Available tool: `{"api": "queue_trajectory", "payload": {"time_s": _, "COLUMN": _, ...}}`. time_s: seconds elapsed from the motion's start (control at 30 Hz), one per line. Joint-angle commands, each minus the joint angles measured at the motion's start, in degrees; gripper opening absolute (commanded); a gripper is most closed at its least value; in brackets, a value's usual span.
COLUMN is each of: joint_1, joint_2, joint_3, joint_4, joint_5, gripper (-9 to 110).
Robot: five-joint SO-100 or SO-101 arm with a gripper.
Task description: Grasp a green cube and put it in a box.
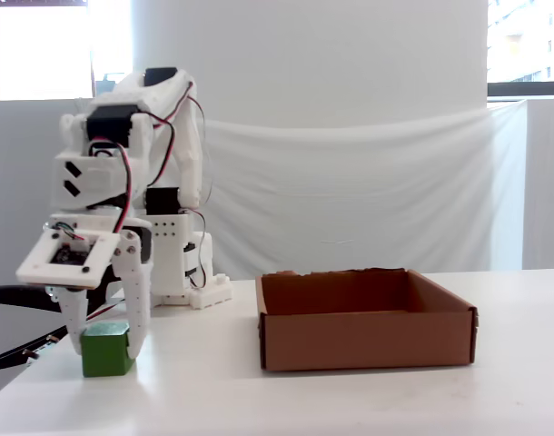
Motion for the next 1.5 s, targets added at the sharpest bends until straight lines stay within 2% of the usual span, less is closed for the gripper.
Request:
{"api": "queue_trajectory", "payload": {"time_s": 0.0, "joint_1": -0.7, "joint_2": 1.6, "joint_3": -0.4, "joint_4": -0.3, "joint_5": 0.1, "gripper": 15}}
{"api": "queue_trajectory", "payload": {"time_s": 0.2, "joint_1": -1.3, "joint_2": 1.7, "joint_3": -5.9, "joint_4": 7.1, "joint_5": 1.0, "gripper": 14}}
{"api": "queue_trajectory", "payload": {"time_s": 0.4, "joint_1": -5.4, "joint_2": 1.7, "joint_3": -14.4, "joint_4": 17.4, "joint_5": 7.7, "gripper": 13}}
{"api": "queue_trajectory", "payload": {"time_s": 0.77, "joint_1": -21.5, "joint_2": 3.8, "joint_3": -29.2, "joint_4": 30.9, "joint_5": 31.3, "gripper": 13}}
{"api": "queue_trajectory", "payload": {"time_s": 1.03, "joint_1": -34.5, "joint_2": 8.6, "joint_3": -28.2, "joint_4": 28.0, "joint_5": 44.0, "gripper": 14}}
{"api": "queue_trajectory", "payload": {"time_s": 1.17, "joint_1": -39.5, "joint_2": 9.7, "joint_3": -25.5, "joint_4": 24.8, "joint_5": 45.9, "gripper": 14}}
{"api": "queue_trajectory", "payload": {"time_s": 1.47, "joint_1": -47.1, "joint_2": 8.2, "joint_3": -10.8, "joint_4": 8.9, "joint_5": 47.0, "gripper": 14}}
